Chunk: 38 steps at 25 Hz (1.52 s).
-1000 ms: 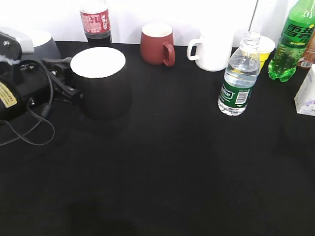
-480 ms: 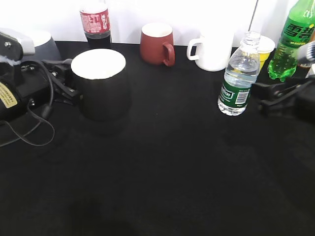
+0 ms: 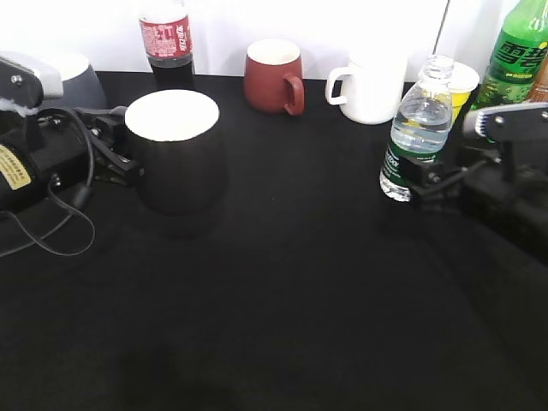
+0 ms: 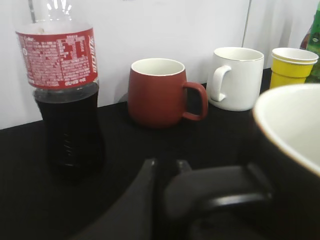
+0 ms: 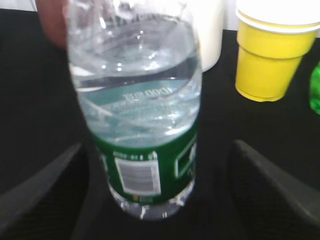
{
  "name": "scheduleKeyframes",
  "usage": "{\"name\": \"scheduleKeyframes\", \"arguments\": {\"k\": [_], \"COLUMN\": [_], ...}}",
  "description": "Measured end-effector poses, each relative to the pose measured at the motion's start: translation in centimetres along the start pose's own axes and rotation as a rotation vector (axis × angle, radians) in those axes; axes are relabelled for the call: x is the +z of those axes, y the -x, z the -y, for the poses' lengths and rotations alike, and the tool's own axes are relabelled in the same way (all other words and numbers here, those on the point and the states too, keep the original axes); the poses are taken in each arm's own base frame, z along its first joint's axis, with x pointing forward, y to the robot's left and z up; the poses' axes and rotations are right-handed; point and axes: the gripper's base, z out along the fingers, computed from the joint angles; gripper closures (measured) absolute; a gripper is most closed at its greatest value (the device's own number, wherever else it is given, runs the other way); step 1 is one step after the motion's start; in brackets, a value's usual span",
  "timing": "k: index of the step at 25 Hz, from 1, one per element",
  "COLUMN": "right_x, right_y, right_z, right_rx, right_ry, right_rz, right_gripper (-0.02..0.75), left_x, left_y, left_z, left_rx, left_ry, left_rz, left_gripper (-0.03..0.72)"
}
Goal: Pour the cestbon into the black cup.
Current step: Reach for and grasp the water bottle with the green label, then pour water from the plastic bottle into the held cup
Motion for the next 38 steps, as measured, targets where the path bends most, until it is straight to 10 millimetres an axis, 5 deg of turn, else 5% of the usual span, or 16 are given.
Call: {"name": "scheduleKeyframes", "arguments": {"k": [7, 10, 17, 18, 23, 25, 29, 38], "right_x": [5.0, 5.2, 5.0, 4.5, -0.8, -2.2, -2.4, -2.5], "right_y": [0.0, 0.0, 0.0, 0.5, 9.3, 10.7, 11.0, 11.2], "right_z": [-0.2, -0.3, -0.3, -0.7, -2.3, -2.3, -2.3, -2.6], "right_rx": [-0.004, -0.004, -0.021, -0.096, -0.522, -0.684, -0.907, -1.406], "right_ry": [0.009, 0.009, 0.019, 0.058, 0.138, 0.105, 0.071, -0.003], "right_rz": [0.024, 0.028, 0.042, 0.052, 0.268, 0.308, 0.320, 0.391], "right_gripper": [0.150, 0.251, 0.251, 0.251, 0.251, 0.251, 0.251, 0.251], "left_x": [0.0, 0.0, 0.0, 0.1, 2.6, 4.1, 5.9, 5.9], "left_y": [0.0, 0.0, -0.1, -0.1, 2.1, 3.5, 5.6, 4.6], "left_z": [0.0, 0.0, 0.6, 1.1, 5.9, 8.0, 10.6, 12.4], "left_rx": [0.000, 0.000, 0.036, 0.047, 0.105, 0.129, 0.089, 0.090], "left_ry": [0.000, 0.000, -0.056, -0.085, -0.248, -0.290, -0.297, -0.330], "left_rz": [0.000, -0.001, -0.013, -0.014, 0.050, 0.054, 0.072, 0.001], "left_gripper": [0.625, 0.624, 0.622, 0.622, 0.622, 0.622, 0.622, 0.622]}}
